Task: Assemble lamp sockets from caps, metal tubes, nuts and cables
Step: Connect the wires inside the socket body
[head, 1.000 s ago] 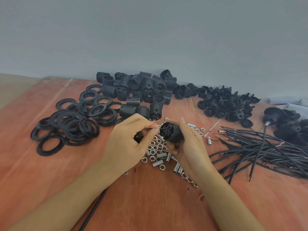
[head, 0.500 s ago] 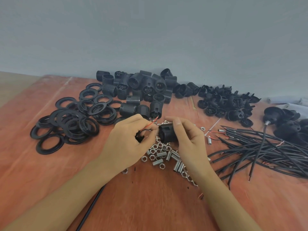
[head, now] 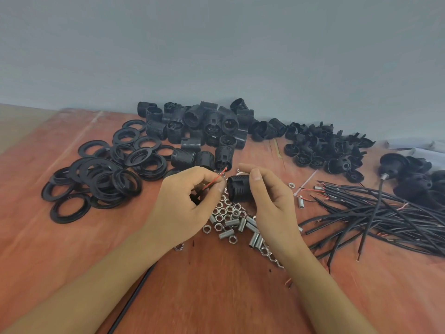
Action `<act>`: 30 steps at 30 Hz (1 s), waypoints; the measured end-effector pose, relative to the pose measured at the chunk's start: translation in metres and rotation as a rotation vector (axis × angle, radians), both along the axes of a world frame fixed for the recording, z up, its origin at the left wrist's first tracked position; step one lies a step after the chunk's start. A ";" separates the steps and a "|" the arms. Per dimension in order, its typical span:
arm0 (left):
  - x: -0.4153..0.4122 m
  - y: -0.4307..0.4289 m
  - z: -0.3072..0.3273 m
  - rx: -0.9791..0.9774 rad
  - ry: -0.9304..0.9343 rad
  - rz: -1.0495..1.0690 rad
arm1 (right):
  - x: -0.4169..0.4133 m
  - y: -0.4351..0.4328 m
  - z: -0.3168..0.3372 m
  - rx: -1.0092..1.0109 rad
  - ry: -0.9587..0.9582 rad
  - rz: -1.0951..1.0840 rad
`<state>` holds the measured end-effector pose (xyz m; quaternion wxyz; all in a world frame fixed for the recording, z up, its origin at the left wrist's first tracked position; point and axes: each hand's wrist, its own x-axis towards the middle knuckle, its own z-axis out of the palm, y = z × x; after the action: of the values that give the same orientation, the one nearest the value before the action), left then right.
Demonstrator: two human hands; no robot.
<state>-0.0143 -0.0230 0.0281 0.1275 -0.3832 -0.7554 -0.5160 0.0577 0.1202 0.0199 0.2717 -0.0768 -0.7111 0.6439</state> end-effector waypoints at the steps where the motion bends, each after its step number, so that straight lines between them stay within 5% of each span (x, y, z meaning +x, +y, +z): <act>1: 0.000 0.000 0.000 -0.002 0.006 0.000 | 0.000 0.000 0.000 0.008 0.001 0.007; 7: 0.000 0.001 -0.001 0.021 0.006 0.002 | -0.001 0.002 0.001 0.010 -0.017 -0.017; 14: -0.001 -0.001 0.000 0.070 0.001 0.004 | -0.004 0.013 0.008 -0.603 -0.111 0.028; 17: 0.003 -0.001 0.001 0.068 0.032 -0.025 | -0.005 0.011 0.006 -0.718 -0.171 0.120; 30: 0.007 0.000 0.003 0.011 0.111 -0.066 | -0.002 0.004 0.004 -0.434 -0.170 0.058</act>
<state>-0.0071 -0.0233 0.0313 0.1542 -0.4354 -0.7313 -0.5018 0.0555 0.1239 0.0241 0.1696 -0.1670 -0.5783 0.7803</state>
